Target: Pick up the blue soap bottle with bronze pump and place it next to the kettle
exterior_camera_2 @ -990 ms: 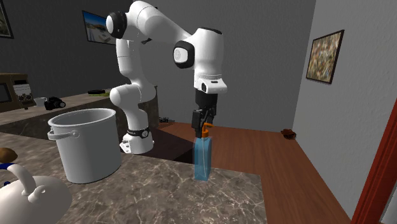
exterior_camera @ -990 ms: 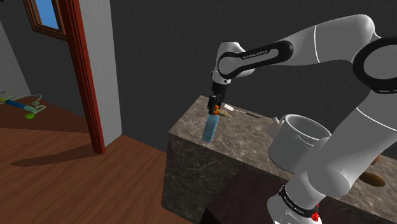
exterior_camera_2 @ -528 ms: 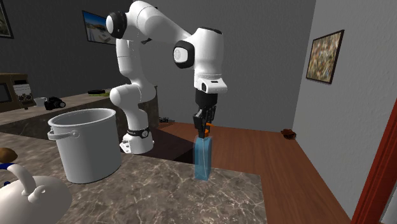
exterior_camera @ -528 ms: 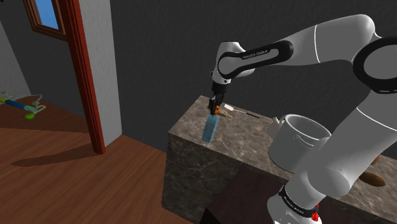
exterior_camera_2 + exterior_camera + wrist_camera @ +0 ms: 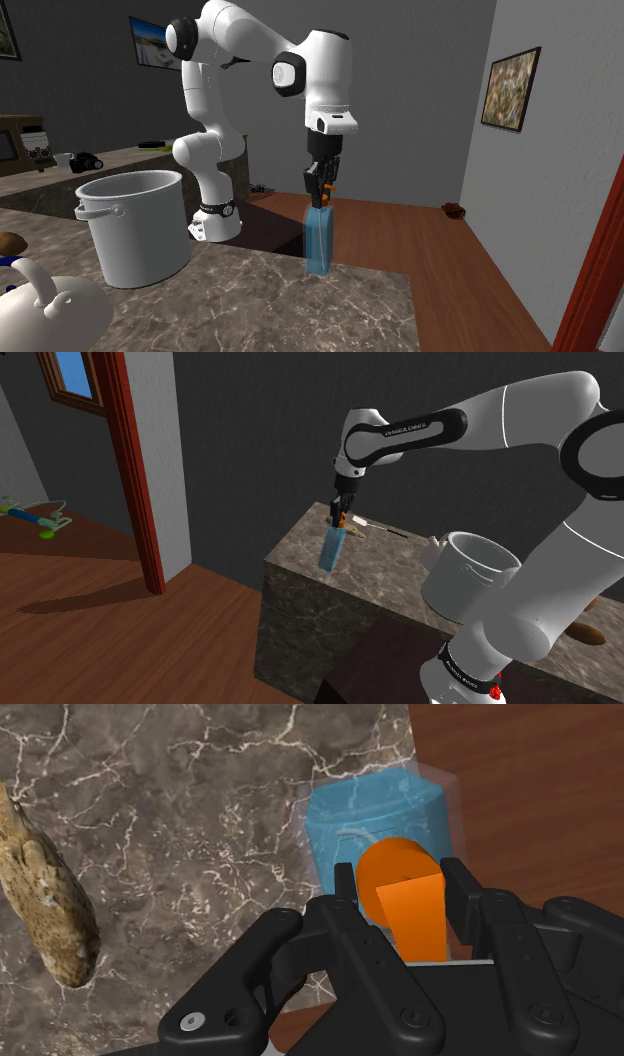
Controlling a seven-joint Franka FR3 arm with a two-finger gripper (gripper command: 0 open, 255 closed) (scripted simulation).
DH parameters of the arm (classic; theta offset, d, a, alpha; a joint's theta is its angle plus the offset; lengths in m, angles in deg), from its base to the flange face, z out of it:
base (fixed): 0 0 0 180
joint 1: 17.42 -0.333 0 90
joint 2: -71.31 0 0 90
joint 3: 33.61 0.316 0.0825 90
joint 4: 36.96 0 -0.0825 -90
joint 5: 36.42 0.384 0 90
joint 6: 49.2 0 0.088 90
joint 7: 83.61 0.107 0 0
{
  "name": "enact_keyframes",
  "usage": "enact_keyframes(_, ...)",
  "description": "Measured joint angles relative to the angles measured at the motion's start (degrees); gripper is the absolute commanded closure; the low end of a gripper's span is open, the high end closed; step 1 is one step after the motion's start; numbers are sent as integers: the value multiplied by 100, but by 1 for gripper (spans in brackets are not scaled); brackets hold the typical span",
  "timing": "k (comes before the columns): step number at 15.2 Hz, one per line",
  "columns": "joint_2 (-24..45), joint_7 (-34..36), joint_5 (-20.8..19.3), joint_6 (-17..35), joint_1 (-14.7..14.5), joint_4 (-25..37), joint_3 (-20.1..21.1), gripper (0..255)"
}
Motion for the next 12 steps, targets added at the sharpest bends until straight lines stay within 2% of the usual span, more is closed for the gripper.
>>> enact_keyframes(12,-256,41,-25,-891,-5,636,14,255)
